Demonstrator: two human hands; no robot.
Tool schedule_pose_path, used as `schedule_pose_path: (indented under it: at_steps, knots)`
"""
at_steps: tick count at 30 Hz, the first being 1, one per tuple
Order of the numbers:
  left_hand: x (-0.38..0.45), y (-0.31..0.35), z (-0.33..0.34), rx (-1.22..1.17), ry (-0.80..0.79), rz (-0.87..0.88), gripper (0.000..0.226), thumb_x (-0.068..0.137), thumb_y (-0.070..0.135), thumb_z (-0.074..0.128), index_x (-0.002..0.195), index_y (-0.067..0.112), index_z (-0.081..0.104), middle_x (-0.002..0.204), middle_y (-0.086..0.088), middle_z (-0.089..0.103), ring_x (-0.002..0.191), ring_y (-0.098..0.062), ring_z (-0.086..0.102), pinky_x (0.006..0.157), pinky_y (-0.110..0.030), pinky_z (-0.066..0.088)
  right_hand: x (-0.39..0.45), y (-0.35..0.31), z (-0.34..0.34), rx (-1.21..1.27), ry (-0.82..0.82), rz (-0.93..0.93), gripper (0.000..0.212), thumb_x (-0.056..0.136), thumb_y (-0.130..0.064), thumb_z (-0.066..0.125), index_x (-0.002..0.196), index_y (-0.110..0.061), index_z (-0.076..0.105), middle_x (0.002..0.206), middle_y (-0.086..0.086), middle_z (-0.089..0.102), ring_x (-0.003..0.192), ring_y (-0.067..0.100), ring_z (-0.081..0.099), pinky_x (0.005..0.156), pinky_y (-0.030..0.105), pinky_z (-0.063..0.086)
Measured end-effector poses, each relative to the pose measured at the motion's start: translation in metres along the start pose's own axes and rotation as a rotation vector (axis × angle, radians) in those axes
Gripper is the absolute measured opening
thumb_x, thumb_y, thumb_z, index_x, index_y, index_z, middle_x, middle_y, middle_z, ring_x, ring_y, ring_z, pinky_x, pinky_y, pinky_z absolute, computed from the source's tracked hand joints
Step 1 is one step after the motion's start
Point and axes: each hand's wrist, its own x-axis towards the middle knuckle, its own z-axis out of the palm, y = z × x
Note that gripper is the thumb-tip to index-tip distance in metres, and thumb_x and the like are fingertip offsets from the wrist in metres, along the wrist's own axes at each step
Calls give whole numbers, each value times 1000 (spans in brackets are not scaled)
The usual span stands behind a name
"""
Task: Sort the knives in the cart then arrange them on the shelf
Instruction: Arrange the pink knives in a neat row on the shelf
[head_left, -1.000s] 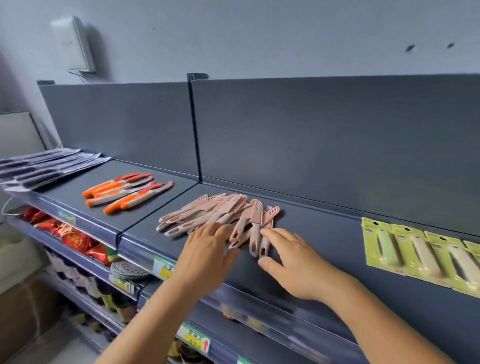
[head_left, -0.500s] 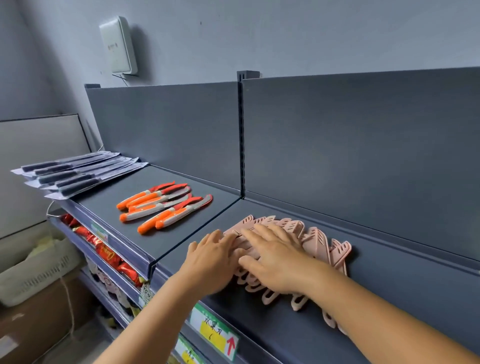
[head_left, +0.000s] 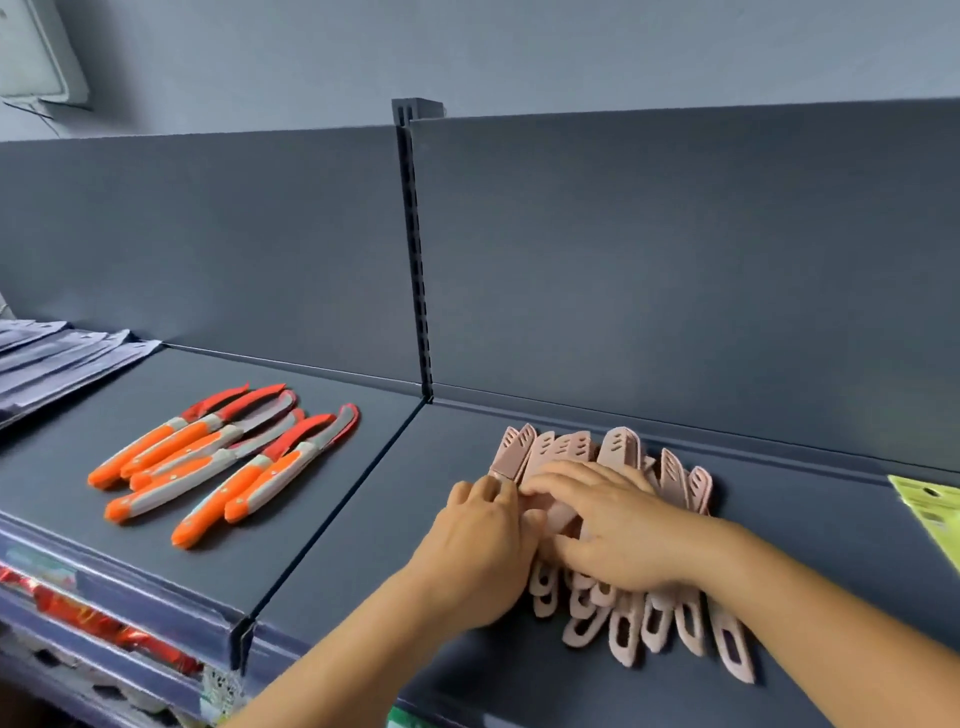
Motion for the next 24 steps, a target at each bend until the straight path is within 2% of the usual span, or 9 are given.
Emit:
schedule_pose_path:
  at_steps: [5,10,11,14,17,20,24]
  knots:
    - [6,-4,-3,-13,-102,182,42,101,42,24,123,17,49,131,1,43,120,-20,32,102,-30,33,-18,6,-14,63,-25,86,52,82,-31,53,129,-50,38,136,-38,30,132,-9,24,116,33,15]
    - [12,-22,-12,44,-135,235,38,101,41,27,115,17,53,122,-2,45,115,-22,38,96,-34,41,-33,5,-15,146,6,256,52,81,-11,50,122,-44,52,129,-36,38,125,-9,35,110,15,24]
    - [13,-27,-13,54,-133,235,39,101,43,27,115,17,53,120,-2,44,113,-22,40,95,-36,43,-34,3,-13,139,27,293,53,80,-10,50,122,-43,53,130,-34,40,126,-7,36,109,14,25]
    - [14,-38,-17,68,-100,226,43,100,49,27,109,17,54,110,-2,44,97,-25,50,80,-36,46,-31,-10,-5,101,129,378,46,82,-14,48,118,-41,56,129,-29,45,124,-1,42,107,21,32]
    - [15,-47,-24,128,-72,216,39,100,47,29,107,17,53,104,-3,45,75,-24,51,65,-33,42,-21,-42,-2,89,256,406,34,90,-21,46,120,-34,57,124,-19,50,110,3,48,94,21,37]
    - [17,-58,-28,162,-45,217,24,100,31,37,112,17,52,106,-5,48,82,-29,60,66,-35,47,0,-78,3,63,330,365,32,93,-28,46,123,-29,56,125,-14,51,117,9,44,98,24,35]
    - [20,-73,-33,220,-41,207,22,99,27,38,106,17,56,106,-5,55,89,-27,61,67,-31,45,28,-102,22,11,225,394,28,93,-39,46,116,-27,57,123,-5,54,118,19,45,100,34,38]
